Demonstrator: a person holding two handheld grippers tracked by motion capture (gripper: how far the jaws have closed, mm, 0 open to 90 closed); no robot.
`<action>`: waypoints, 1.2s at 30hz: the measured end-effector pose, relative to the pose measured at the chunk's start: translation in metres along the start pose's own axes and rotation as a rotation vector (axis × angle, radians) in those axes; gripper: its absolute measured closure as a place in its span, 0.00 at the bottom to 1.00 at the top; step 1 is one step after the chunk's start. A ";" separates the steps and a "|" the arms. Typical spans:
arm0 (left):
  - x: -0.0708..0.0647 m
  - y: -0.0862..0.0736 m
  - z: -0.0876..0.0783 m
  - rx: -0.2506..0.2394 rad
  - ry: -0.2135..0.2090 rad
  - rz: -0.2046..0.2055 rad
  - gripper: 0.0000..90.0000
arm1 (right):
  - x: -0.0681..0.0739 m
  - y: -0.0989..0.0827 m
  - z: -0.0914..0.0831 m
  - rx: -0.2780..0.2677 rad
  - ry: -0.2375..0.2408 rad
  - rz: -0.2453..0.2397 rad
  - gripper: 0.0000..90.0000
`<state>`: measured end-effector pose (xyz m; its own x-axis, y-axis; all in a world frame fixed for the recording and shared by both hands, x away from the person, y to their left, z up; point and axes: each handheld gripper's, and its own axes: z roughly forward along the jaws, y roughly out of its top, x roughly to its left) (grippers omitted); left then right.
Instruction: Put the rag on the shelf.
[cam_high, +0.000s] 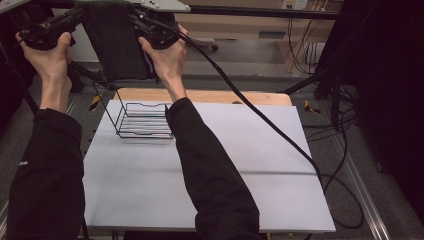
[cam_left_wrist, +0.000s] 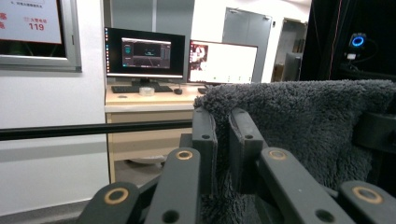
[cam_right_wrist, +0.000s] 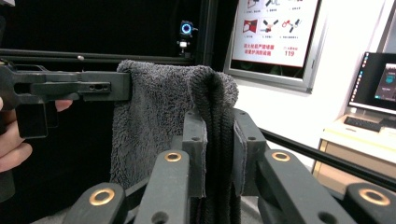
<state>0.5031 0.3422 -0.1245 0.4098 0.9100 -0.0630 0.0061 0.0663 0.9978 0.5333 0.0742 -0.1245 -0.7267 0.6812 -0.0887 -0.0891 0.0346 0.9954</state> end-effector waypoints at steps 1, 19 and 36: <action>0.000 -0.002 0.000 0.001 -0.002 0.001 0.91 | -0.001 -0.002 0.000 0.004 -0.002 0.000 0.87; -0.003 -0.037 -0.015 0.028 -0.025 0.032 0.91 | 0.008 -0.041 -0.010 0.033 0.012 0.012 0.87; -0.004 -0.055 -0.034 0.024 -0.061 0.040 0.91 | 0.021 -0.052 -0.021 0.069 0.020 -0.025 0.87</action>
<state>0.4702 0.3490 -0.1799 0.4648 0.8851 -0.0221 0.0103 0.0196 0.9998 0.5081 0.0713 -0.1787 -0.7383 0.6649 -0.1132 -0.0602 0.1023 0.9929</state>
